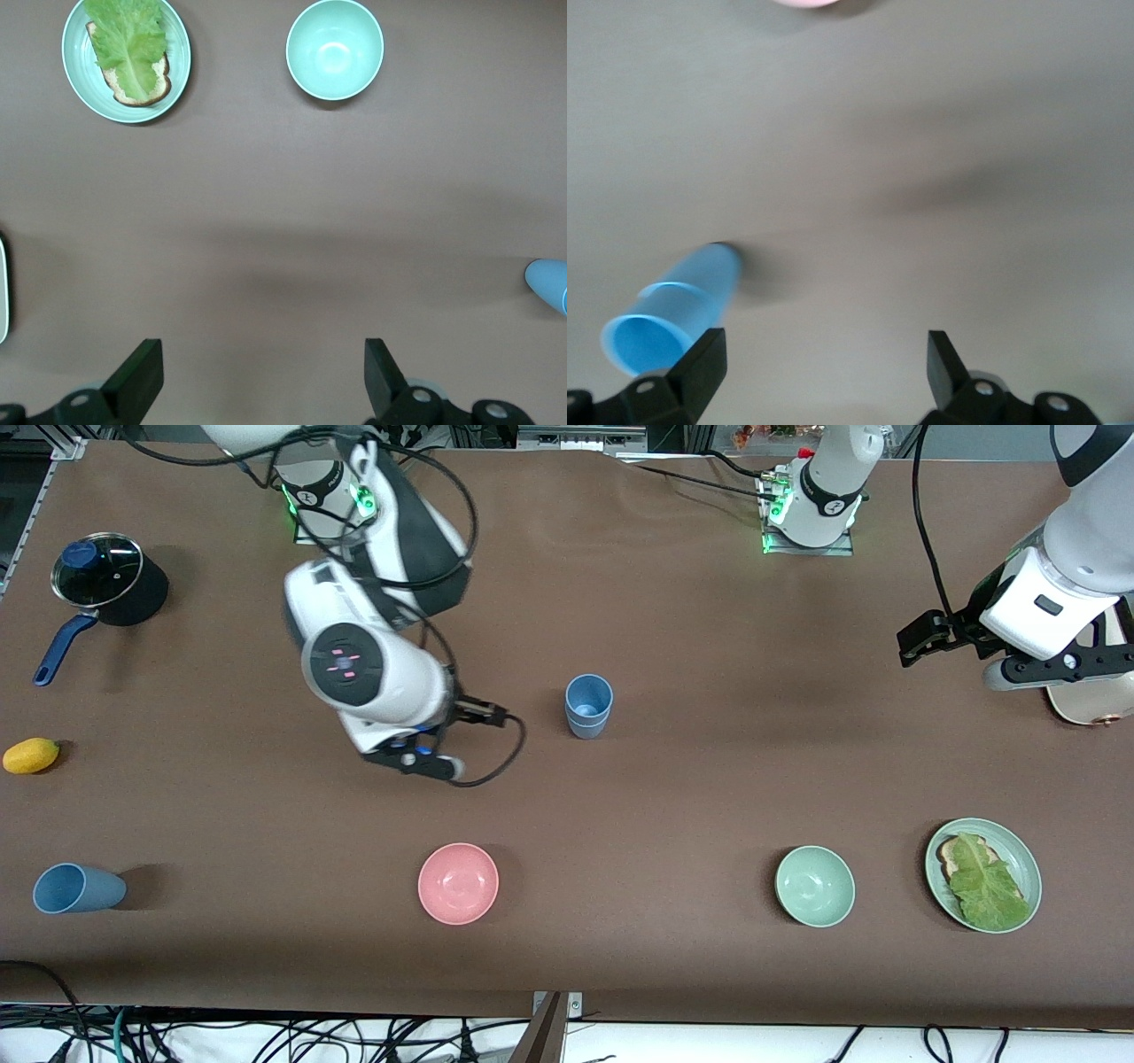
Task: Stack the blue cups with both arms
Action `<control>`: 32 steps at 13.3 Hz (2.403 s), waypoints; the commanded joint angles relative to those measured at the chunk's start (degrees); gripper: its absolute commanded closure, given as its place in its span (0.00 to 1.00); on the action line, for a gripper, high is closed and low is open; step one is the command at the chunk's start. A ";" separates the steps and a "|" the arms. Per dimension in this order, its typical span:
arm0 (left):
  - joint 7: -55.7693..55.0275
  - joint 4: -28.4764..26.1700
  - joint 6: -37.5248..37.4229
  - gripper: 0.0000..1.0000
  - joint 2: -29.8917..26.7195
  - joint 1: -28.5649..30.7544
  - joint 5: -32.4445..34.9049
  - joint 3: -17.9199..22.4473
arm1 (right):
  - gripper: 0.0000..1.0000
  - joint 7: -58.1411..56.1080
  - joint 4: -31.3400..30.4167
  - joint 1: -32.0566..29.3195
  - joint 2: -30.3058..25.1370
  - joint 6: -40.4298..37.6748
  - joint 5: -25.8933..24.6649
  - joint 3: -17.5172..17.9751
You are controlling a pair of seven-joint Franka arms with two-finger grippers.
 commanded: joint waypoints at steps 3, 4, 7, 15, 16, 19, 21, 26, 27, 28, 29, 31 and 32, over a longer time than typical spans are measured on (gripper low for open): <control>1.19 -0.17 -1.43 0.00 -0.79 0.10 -0.64 0.03 | 0.00 -15.79 -0.44 0.05 -3.78 -7.75 -0.40 -12.51; 1.19 -0.17 -1.43 0.00 -0.79 0.19 -0.64 -0.06 | 0.00 -17.29 -0.44 0.05 -4.65 -8.10 -0.40 -14.19; 1.19 -0.08 -1.52 0.00 -0.79 0.10 -0.64 -0.06 | 0.00 -21.25 -1.84 -2.30 -7.45 -9.52 -0.67 -15.54; 1.28 -0.08 -1.52 0.00 -0.79 0.10 -0.64 -0.06 | 0.00 -26.58 -29.43 -27.09 -32.50 2.95 -12.01 8.73; 1.28 -0.08 -1.52 0.00 -0.79 0.10 -0.64 -0.06 | 0.00 -32.02 -29.71 -27.80 -33.04 2.97 -11.92 8.73; 1.19 -0.08 -1.52 0.00 -0.79 0.10 -0.64 -0.06 | 0.00 -34.53 -29.53 -30.88 -34.63 2.44 -12.27 8.38; 1.02 -0.08 -1.52 0.00 -0.79 0.10 -0.64 -0.06 | 0.00 -32.18 -29.62 -30.88 -34.81 2.79 -12.36 8.38; 0.84 -0.08 -1.52 0.00 -0.79 0.02 -0.64 -0.14 | 0.00 -28.82 -30.15 -30.71 -34.81 7.45 -12.18 8.82; 0.93 -0.08 -1.52 0.00 -0.79 0.10 -0.64 -0.14 | 0.00 -28.04 -30.32 -30.71 -34.81 8.23 -12.36 8.90; 0.93 -0.08 -1.52 0.00 -0.79 0.10 -0.64 -0.06 | 0.00 -26.64 -30.32 -30.71 -34.81 10.42 -12.36 8.91; 0.75 -0.08 -1.52 0.00 -0.79 0.10 -0.64 -0.06 | 0.00 -25.84 -30.32 -30.71 -34.63 11.83 -12.27 8.91; 0.58 0.01 -1.52 0.00 -0.79 0.02 -0.72 -0.06 | 0.00 -24.52 -30.15 -30.80 -34.54 12.72 -12.09 8.91; 0.58 0.01 -1.52 0.00 -0.79 0.10 -0.72 -0.06 | 0.00 -23.47 -30.15 -30.80 -34.54 12.72 -12.01 8.91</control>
